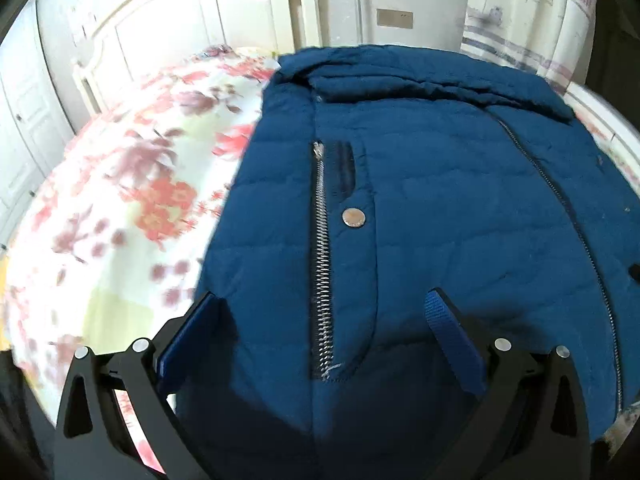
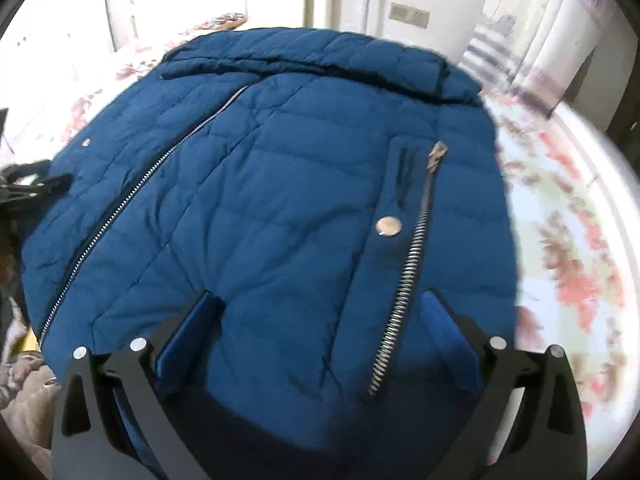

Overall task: Fold large clothes
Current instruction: 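Grasp the jacket hem with both grippers, then lift the held hem with both grippers and fold it over the jacket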

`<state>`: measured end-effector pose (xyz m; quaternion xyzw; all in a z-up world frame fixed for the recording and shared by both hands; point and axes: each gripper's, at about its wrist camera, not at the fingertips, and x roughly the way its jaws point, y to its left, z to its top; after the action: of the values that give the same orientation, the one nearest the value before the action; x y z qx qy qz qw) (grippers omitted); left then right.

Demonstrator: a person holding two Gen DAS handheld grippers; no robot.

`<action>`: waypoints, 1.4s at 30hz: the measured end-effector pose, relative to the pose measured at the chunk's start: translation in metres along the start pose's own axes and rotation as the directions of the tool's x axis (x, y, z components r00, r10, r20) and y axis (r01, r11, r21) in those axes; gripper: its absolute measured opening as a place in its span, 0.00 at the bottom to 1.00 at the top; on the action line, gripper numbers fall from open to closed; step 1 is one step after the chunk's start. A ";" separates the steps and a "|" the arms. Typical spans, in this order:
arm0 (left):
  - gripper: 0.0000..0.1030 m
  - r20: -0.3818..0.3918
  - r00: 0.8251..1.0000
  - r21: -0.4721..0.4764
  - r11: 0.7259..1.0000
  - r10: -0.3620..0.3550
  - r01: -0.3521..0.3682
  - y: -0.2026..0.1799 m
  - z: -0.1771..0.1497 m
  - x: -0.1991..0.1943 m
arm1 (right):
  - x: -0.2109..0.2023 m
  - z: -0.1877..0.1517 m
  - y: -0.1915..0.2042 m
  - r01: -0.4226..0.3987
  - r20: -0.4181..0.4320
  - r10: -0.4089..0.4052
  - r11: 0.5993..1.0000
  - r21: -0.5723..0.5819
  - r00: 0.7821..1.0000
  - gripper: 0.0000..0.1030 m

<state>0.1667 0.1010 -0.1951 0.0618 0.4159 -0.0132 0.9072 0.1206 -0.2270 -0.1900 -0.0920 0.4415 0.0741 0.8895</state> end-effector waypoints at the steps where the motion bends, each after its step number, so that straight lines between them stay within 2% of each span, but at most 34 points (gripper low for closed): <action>1: 0.96 0.027 1.000 0.012 1.000 0.009 -0.009 -0.001 -0.001 -0.010 | -0.007 0.000 0.004 0.020 0.017 -0.019 1.000 -0.018 1.000 0.97; 3: 0.96 0.056 0.998 0.023 1.000 0.014 -0.016 -0.002 -0.003 -0.021 | -0.023 -0.005 0.008 0.013 0.056 -0.010 0.998 -0.053 0.998 0.97; 6: 0.96 0.035 0.995 0.034 0.995 0.096 -0.097 0.007 -0.009 -0.017 | -0.023 -0.025 0.007 0.018 0.031 -0.016 0.997 -0.076 0.999 0.97; 7: 0.96 0.011 0.997 0.022 0.996 0.081 -0.081 0.012 -0.014 -0.010 | -0.017 -0.031 0.001 -0.003 0.020 0.004 0.998 -0.055 1.000 0.97; 8: 0.96 0.008 0.999 -0.012 0.999 0.041 -0.041 0.018 -0.017 -0.008 | -0.014 -0.039 -0.010 -0.059 0.033 0.059 0.998 0.016 0.998 0.98; 10: 0.96 0.001 1.000 -0.053 0.999 0.007 -0.007 0.028 -0.019 -0.009 | -0.015 -0.045 -0.016 -0.089 0.048 0.087 0.995 0.048 0.995 0.98; 15: 0.96 0.015 0.999 -0.002 0.999 0.044 -0.044 0.020 -0.016 -0.011 | -0.024 -0.044 -0.020 -0.075 0.026 0.075 0.997 0.028 0.997 0.97; 22: 0.96 0.029 0.999 -0.018 0.999 0.028 -0.028 0.024 -0.020 -0.009 | -0.031 -0.056 -0.024 -0.050 0.020 0.050 0.998 0.035 0.999 0.97; 26: 0.96 0.033 0.999 -0.020 0.999 0.026 -0.025 0.025 -0.021 -0.008 | -0.048 -0.058 -0.030 -0.002 0.036 0.001 1.000 0.030 0.999 0.97; 28: 0.96 0.034 0.999 -0.026 0.999 0.022 -0.021 0.025 -0.021 -0.008 | -0.059 -0.062 -0.043 0.023 0.060 -0.026 0.998 0.063 0.998 0.97; 31: 0.96 0.031 0.999 -0.030 0.999 0.022 -0.021 0.025 -0.021 -0.009 | -0.060 -0.073 -0.066 0.032 0.039 -0.038 0.990 0.140 0.999 0.97; 34: 0.96 0.003 1.000 -0.065 0.998 -0.017 0.017 0.031 -0.021 -0.017 | -0.056 -0.090 -0.080 -0.017 0.021 0.013 0.978 0.208 1.000 0.97; 36: 0.96 0.040 0.989 -0.155 0.977 -0.144 0.149 0.049 -0.027 -0.030 | -0.056 -0.102 -0.085 -0.074 0.031 0.069 0.965 0.251 0.997 0.97; 37: 0.96 0.057 0.971 -0.224 0.944 -0.233 0.240 0.065 -0.032 -0.035 | -0.056 -0.107 -0.088 -0.105 0.038 0.099 0.956 0.272 0.994 0.97; 38: 0.96 0.066 0.954 -0.273 0.914 -0.292 0.299 0.076 -0.037 -0.036 | -0.055 -0.111 -0.089 -0.131 0.049 0.122 0.947 0.292 0.991 0.97; 39: 0.95 0.075 0.928 -0.332 0.869 -0.364 0.368 0.091 -0.044 -0.036 | -0.058 -0.114 -0.091 -0.159 0.077 0.142 0.939 0.304 0.987 0.96; 40: 0.95 0.080 0.912 -0.361 0.841 -0.403 0.403 0.100 -0.050 -0.035 | -0.060 -0.116 -0.093 -0.192 0.095 0.170 0.929 0.316 0.981 0.96; 42: 0.94 0.114 0.882 -0.383 0.799 -0.456 0.463 0.112 -0.061 -0.037 | -0.062 -0.118 -0.096 -0.269 0.129 0.238 0.902 0.337 0.963 0.85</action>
<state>0.1053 0.2183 -0.1955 -0.2275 0.4048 -0.1480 0.8732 0.0123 -0.3502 -0.2010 0.1300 0.4176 0.1129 0.8922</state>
